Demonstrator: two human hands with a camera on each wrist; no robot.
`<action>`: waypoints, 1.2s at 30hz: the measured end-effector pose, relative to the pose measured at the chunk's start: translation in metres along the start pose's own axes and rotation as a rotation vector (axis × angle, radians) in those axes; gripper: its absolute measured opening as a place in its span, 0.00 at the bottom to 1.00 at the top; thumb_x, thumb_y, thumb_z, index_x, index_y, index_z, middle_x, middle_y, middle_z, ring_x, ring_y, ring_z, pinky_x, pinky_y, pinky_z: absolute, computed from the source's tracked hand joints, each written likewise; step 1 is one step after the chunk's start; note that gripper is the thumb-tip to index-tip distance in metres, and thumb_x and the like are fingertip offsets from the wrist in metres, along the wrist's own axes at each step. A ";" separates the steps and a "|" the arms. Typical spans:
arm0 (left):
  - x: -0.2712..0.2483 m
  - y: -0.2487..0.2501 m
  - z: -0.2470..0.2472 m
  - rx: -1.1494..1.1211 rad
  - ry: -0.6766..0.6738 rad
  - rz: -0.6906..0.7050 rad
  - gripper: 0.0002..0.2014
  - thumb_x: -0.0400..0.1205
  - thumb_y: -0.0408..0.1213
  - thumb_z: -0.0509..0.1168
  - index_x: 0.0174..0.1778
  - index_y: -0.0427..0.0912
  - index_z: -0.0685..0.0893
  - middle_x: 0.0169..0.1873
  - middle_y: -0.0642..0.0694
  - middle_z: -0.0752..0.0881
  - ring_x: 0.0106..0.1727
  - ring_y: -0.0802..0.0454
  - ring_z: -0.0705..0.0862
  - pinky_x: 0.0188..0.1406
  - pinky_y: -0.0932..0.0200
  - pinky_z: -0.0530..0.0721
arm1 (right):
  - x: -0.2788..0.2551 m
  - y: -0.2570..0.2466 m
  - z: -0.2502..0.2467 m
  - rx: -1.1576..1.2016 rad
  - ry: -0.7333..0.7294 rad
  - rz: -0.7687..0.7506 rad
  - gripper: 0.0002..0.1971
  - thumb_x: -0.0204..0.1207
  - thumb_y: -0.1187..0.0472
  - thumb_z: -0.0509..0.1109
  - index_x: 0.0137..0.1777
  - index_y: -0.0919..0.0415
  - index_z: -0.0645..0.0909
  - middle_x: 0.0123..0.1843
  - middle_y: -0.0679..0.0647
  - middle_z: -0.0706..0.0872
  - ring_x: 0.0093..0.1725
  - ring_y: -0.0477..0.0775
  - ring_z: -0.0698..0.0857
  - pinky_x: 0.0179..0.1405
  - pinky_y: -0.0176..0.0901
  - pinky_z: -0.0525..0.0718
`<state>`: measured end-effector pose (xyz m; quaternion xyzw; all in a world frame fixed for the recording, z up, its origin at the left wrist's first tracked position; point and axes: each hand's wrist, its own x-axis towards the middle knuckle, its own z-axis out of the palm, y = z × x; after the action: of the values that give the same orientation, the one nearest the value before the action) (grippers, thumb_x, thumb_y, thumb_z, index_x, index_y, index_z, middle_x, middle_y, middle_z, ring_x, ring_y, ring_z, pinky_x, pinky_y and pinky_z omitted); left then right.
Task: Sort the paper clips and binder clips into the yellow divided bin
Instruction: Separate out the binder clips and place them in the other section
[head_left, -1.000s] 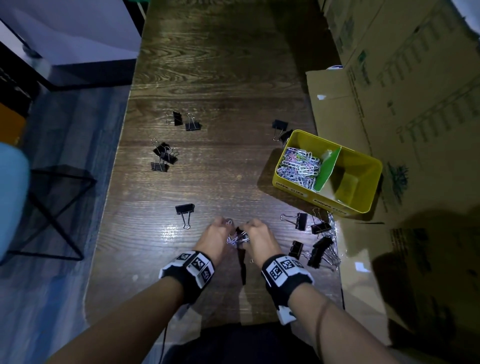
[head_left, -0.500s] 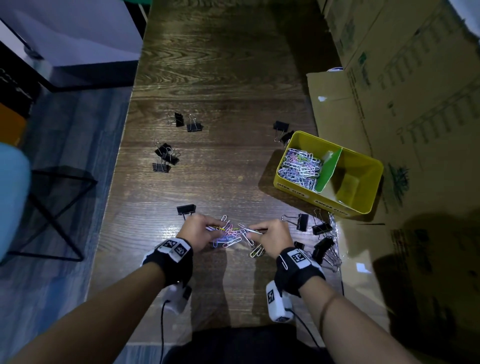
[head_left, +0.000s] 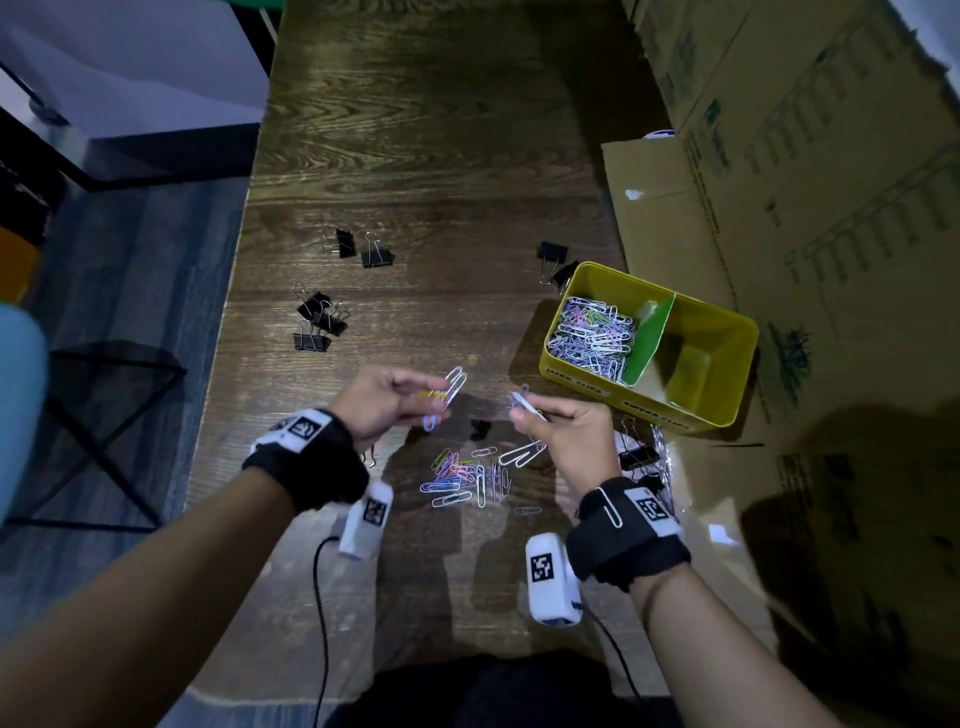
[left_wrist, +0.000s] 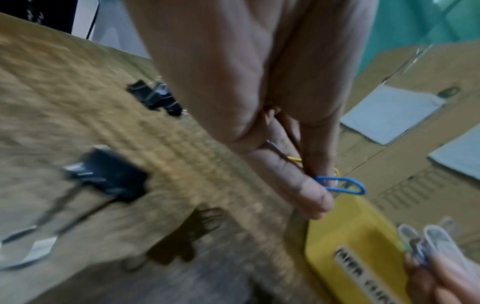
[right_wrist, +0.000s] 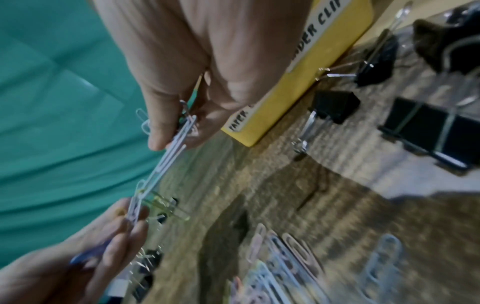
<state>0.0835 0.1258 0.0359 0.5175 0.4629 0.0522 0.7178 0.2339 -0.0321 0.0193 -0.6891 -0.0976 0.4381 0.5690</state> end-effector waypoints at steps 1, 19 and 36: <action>0.003 0.014 0.008 -0.016 -0.023 0.027 0.11 0.70 0.17 0.68 0.44 0.35 0.85 0.28 0.42 0.90 0.32 0.51 0.90 0.38 0.62 0.89 | -0.001 -0.008 -0.003 0.024 0.010 -0.025 0.11 0.63 0.69 0.81 0.44 0.57 0.90 0.49 0.58 0.92 0.52 0.56 0.90 0.61 0.53 0.84; 0.098 0.092 0.157 1.178 -0.266 0.345 0.07 0.75 0.32 0.64 0.46 0.43 0.85 0.47 0.39 0.88 0.51 0.43 0.85 0.48 0.59 0.80 | 0.048 -0.119 -0.061 0.234 0.267 -0.301 0.11 0.66 0.76 0.77 0.41 0.60 0.86 0.32 0.46 0.91 0.36 0.45 0.89 0.43 0.37 0.87; 0.050 0.032 0.071 1.174 -0.359 0.507 0.14 0.69 0.30 0.57 0.44 0.42 0.87 0.44 0.43 0.88 0.45 0.45 0.85 0.46 0.53 0.84 | 0.084 -0.096 -0.030 -0.725 0.087 -0.279 0.14 0.71 0.58 0.77 0.57 0.55 0.87 0.57 0.52 0.88 0.57 0.47 0.84 0.59 0.27 0.74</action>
<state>0.1759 0.1189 0.0332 0.9162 0.1517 -0.1284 0.3480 0.3406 0.0326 0.0607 -0.8434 -0.3147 0.2640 0.3463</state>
